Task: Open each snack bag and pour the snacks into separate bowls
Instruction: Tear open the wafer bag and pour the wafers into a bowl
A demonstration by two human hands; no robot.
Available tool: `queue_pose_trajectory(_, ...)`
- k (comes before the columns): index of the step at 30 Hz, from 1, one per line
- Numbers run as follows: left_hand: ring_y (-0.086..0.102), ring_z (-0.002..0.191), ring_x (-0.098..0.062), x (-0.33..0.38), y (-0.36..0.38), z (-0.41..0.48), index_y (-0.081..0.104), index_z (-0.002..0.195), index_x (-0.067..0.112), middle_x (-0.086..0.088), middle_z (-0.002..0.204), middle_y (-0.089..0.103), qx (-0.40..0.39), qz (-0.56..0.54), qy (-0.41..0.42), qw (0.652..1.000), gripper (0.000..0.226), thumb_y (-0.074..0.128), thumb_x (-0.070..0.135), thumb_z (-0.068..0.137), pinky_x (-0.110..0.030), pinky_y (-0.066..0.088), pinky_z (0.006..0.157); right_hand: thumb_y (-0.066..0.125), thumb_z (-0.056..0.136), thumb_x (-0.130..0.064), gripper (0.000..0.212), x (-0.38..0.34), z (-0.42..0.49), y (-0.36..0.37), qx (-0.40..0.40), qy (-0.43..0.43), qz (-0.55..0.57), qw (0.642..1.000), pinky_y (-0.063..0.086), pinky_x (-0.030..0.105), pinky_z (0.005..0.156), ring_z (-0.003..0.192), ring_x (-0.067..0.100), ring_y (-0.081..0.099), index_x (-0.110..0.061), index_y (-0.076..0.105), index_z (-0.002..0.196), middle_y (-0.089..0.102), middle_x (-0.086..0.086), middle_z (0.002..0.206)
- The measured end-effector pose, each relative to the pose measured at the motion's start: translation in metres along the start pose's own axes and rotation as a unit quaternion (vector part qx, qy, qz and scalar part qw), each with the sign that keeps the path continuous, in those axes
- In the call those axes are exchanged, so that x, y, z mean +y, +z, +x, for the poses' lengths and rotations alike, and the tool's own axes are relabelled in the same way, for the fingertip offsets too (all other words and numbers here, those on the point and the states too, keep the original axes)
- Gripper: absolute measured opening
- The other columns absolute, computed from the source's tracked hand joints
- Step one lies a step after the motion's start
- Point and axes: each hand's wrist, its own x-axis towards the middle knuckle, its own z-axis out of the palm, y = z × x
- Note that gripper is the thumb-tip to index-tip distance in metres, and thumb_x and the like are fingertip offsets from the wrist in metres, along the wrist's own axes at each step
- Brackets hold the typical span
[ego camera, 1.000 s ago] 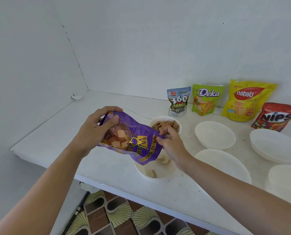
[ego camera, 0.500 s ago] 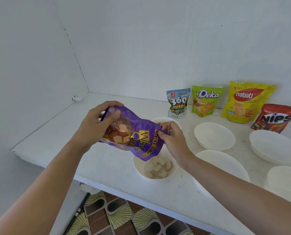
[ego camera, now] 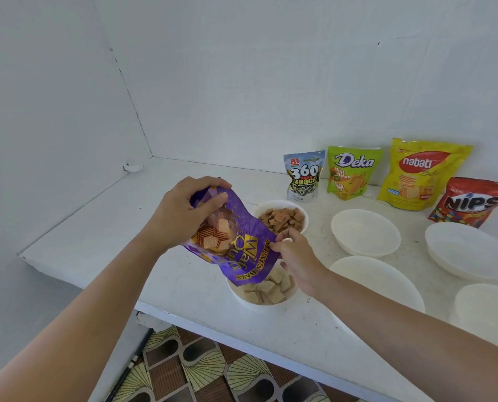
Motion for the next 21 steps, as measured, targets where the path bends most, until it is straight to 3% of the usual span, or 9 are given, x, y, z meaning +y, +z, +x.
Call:
queue_pose_trajectory(6, 0.063, 0.109, -0.010, 0.004, -0.004, 0.001, 0.069, 0.115, 0.043, 0.012, 0.117, 0.065, 0.005, -0.001, 0.021, 1.000, 0.027, 0.075, 0.042, 0.089, -0.037, 0.055, 0.095, 0.060, 0.091, -0.005, 0.023, -0.008, -0.001, -0.003, 0.017, -0.041, 0.008, 0.999, 0.043, 0.029, 0.072, 0.085, 0.016, 0.058, -0.020, 0.046, 0.079, 0.063, 0.001, 0.094)
queue_pose_trajectory(11, 0.067, 0.107, -0.014, 0.013, -0.013, 0.005, 0.072, 0.115, 0.040, 0.011, 0.118, 0.067, 0.031, -0.042, 0.028, 0.998, 0.026, 0.077, 0.036, 0.089, -0.047, 0.057, 0.093, 0.071, 0.084, -0.013, 0.026, -0.014, -0.004, -0.003, -0.007, -0.096, 0.068, 0.993, 0.050, 0.041, 0.086, 0.090, 0.023, 0.063, -0.022, 0.048, 0.074, 0.067, 0.011, 0.095)
queue_pose_trajectory(14, 0.065, 0.109, -0.016, 0.018, -0.016, 0.005, 0.072, 0.116, 0.040, 0.009, 0.117, 0.066, 0.025, -0.040, 0.045, 0.998, 0.028, 0.076, 0.035, 0.089, -0.049, 0.055, 0.094, 0.071, 0.088, -0.006, 0.029, -0.015, -0.005, -0.005, -0.029, -0.107, 0.122, 0.986, 0.052, 0.040, 0.082, 0.086, 0.024, 0.065, -0.017, 0.046, 0.078, 0.065, 0.015, 0.093)
queue_pose_trajectory(18, 0.061, 0.111, -0.009, 0.021, -0.007, 0.002, 0.071, 0.114, 0.042, 0.007, 0.115, 0.065, 0.004, -0.005, 0.068, 0.998, 0.029, 0.077, 0.032, 0.088, -0.037, 0.051, 0.099, 0.070, 0.087, -0.002, 0.031, -0.008, -0.005, -0.006, -0.032, -0.066, 0.142, 0.987, 0.054, 0.045, 0.089, 0.087, 0.025, 0.063, -0.016, 0.044, 0.077, 0.061, 0.016, 0.092)
queue_pose_trajectory(21, 0.061, 0.102, -0.010, 0.023, 0.001, -0.001, 0.072, 0.113, 0.043, 0.005, 0.107, 0.062, -0.011, 0.028, 0.072, 0.997, 0.029, 0.077, 0.031, 0.088, -0.028, 0.051, 0.091, 0.074, 0.078, -0.013, 0.030, -0.001, -0.004, -0.006, -0.028, -0.024, 0.119, 0.992, 0.050, 0.045, 0.089, 0.088, 0.026, 0.060, -0.019, 0.044, 0.077, 0.065, 0.011, 0.091)
